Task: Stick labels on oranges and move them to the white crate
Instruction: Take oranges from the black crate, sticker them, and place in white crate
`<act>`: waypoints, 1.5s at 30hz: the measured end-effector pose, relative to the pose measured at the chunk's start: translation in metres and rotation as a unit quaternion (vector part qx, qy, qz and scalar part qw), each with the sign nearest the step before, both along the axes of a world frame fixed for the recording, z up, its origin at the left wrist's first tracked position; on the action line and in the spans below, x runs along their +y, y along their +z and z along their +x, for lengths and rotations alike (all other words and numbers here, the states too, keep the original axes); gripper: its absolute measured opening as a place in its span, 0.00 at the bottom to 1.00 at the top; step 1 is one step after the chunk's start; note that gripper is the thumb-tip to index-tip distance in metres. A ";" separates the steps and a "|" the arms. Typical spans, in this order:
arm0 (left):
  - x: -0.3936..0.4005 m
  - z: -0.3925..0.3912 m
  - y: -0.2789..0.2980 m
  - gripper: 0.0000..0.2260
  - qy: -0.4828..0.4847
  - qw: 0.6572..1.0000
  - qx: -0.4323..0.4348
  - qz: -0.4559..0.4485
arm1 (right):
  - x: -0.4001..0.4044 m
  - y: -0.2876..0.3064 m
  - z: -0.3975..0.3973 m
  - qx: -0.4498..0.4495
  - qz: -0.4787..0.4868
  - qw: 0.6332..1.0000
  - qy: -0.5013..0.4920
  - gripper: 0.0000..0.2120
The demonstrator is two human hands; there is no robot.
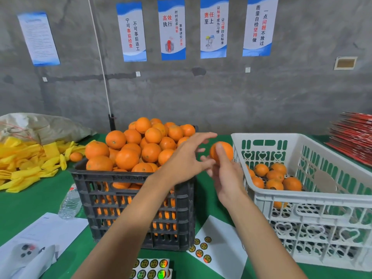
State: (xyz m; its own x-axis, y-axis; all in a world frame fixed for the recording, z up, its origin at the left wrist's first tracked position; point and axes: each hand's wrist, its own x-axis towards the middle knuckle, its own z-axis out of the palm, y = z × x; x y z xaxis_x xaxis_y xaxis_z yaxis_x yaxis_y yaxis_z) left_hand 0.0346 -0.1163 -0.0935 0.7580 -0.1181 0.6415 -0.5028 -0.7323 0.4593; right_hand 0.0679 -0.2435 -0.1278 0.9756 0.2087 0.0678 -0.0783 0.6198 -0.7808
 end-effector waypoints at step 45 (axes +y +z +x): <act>0.064 -0.010 0.006 0.32 0.127 0.989 0.081 -0.010 | -0.009 -0.115 0.014 -0.167 -0.418 0.877 -0.166 0.08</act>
State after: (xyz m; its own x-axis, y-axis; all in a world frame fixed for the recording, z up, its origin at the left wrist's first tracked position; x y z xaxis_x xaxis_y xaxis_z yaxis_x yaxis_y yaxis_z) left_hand 0.0245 -0.0519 -0.0871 0.8543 0.1002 0.5101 -0.2228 -0.8160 0.5335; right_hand 0.0824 -0.2527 -0.2433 0.9471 0.0298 0.3196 0.3173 -0.2358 -0.9185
